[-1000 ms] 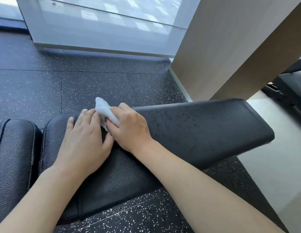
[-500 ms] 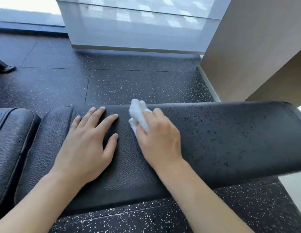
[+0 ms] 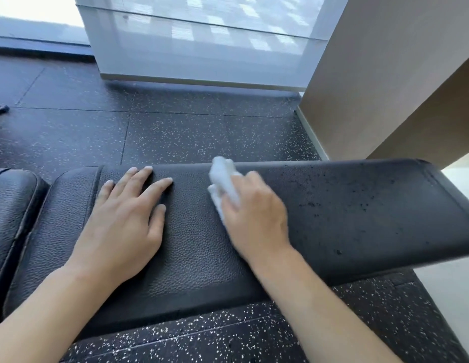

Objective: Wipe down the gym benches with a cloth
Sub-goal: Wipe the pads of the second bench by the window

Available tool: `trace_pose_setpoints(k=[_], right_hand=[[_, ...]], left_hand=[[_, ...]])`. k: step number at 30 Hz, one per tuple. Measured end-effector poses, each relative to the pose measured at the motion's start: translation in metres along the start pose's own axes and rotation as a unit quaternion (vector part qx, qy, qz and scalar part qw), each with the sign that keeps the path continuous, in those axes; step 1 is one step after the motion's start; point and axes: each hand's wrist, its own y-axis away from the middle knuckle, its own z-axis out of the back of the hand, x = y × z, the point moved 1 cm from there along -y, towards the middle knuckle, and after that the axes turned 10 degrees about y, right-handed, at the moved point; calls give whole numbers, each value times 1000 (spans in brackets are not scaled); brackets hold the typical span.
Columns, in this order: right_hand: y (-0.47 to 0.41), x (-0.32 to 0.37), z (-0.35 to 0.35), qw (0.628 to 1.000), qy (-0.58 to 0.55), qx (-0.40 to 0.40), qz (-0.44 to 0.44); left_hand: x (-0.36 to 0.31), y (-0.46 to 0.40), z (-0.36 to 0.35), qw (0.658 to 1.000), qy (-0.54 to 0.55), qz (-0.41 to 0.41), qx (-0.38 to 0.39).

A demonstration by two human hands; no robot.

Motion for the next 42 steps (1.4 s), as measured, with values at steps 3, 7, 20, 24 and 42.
trace_pose_setpoints(k=[3,7,20,24,42], right_hand=[[35,53,5,995,-58,13,80],[40,37,10,992,-53,-4,111],[76,63,14,994,-48,14,100],[47,33,14,995,-30,-13,94],[6,-41,10,997,-43,-25,52]], left_hand=[[0,-1,1,1000,31,1,5],[4,0,8,997,75,-12,3],[9,-1,8,994,106,-24,-8],[8,1,9,996,88,-26,-5],[-28,-3,-5,993,12,-70,91]])
